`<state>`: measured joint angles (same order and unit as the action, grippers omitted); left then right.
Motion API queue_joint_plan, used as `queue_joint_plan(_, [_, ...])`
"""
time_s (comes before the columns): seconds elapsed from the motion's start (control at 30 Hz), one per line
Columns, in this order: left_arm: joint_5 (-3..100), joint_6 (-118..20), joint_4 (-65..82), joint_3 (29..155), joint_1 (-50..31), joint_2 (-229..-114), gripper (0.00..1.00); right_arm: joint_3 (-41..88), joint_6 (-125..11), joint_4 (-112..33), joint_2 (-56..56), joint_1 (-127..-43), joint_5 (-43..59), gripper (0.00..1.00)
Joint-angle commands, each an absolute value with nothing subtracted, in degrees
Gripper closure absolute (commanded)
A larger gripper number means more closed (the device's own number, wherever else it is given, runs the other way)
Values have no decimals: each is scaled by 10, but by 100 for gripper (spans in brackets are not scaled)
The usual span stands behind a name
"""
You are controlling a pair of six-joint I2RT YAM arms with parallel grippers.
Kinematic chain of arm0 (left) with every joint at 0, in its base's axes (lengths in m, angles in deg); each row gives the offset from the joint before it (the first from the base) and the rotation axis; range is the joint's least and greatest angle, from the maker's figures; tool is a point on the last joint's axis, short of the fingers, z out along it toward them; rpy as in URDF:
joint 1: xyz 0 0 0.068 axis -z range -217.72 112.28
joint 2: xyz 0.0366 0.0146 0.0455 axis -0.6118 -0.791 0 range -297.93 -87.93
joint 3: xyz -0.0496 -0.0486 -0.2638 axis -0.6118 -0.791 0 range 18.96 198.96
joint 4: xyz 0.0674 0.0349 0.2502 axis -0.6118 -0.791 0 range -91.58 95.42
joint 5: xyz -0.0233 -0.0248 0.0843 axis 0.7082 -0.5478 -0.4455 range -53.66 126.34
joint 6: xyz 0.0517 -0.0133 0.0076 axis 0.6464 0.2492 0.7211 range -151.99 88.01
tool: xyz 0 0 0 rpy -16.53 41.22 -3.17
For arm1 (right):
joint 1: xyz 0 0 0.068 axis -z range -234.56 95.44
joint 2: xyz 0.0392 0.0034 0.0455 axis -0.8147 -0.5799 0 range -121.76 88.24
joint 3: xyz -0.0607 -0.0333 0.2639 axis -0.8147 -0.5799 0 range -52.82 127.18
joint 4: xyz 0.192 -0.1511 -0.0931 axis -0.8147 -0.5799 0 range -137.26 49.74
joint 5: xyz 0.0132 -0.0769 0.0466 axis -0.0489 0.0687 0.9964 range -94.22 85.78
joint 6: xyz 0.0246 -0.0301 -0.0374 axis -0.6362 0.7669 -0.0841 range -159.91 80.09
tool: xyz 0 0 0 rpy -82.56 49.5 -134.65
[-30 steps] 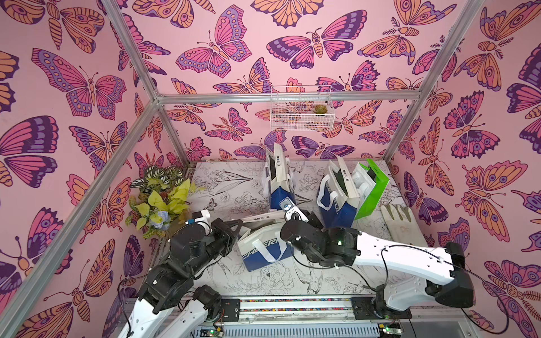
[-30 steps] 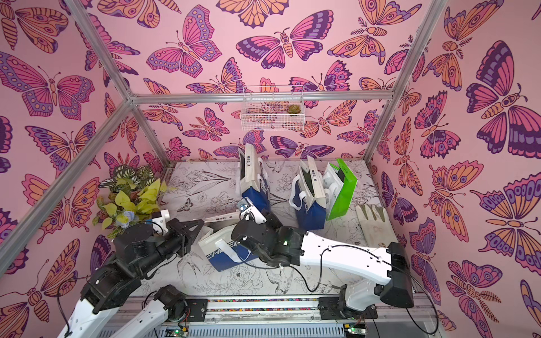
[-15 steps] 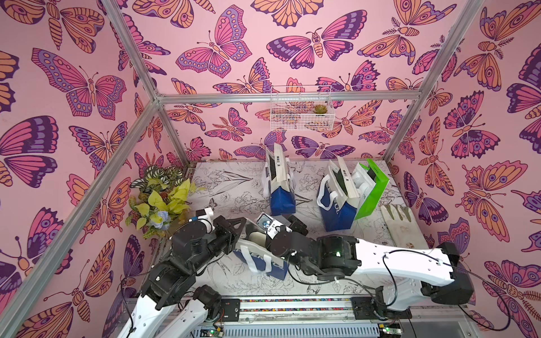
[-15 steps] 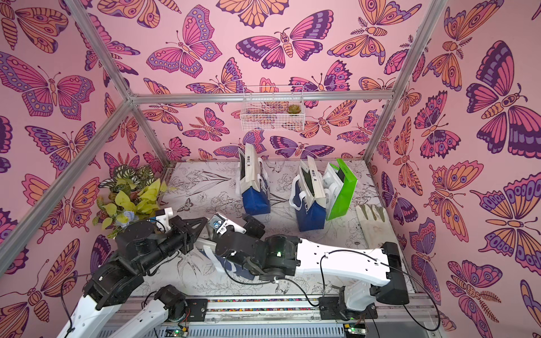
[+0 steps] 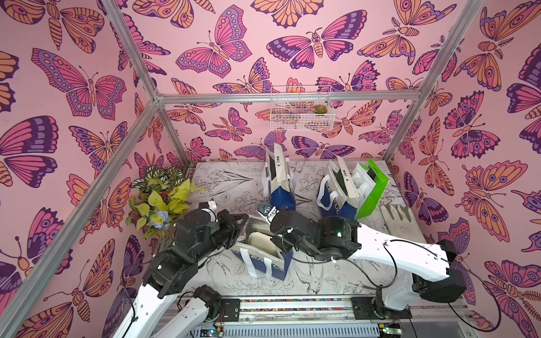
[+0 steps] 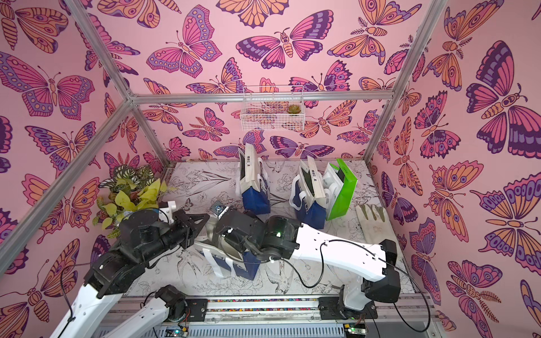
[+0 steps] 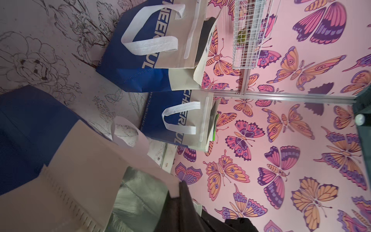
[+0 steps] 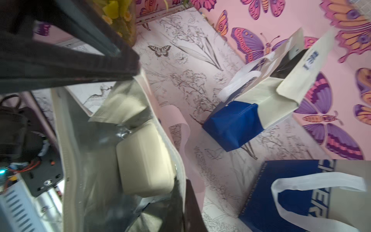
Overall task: Open the takeout bag
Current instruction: Open the takeout bag at the center of the board, then pick up the takeout bag at the center of the board.
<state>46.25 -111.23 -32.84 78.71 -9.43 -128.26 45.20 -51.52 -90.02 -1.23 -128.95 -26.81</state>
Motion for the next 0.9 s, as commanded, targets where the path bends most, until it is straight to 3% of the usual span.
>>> queue_joint_plan(0.0, [516,-1032,-347,827,-120,-1316,90,460,-594,-943,0,-1266,-106,100])
queue_joint_plan(0.1, [565,-986,-365,853,-147,-1349,56,446,-657,-935,3,-1234,-29,100])
queue_joint_plan(0.17, [578,-949,-392,874,-148,-1359,49,427,-694,-915,12,-1211,19,100])
queue_joint_plan(0.33, [563,-904,-491,907,-139,-1321,50,374,-758,-817,53,-1180,83,100])
queue_joint_plan(0.47, [550,-903,-571,915,-117,-1280,39,336,-809,-732,85,-1160,117,100])
queue_joint_plan(0.63, [556,-952,-574,837,-84,-1216,32,308,-835,-690,106,-1159,93,100])
queue_joint_plan(0.87, [561,-967,-576,809,-74,-1188,34,269,-856,-660,113,-1158,73,100])
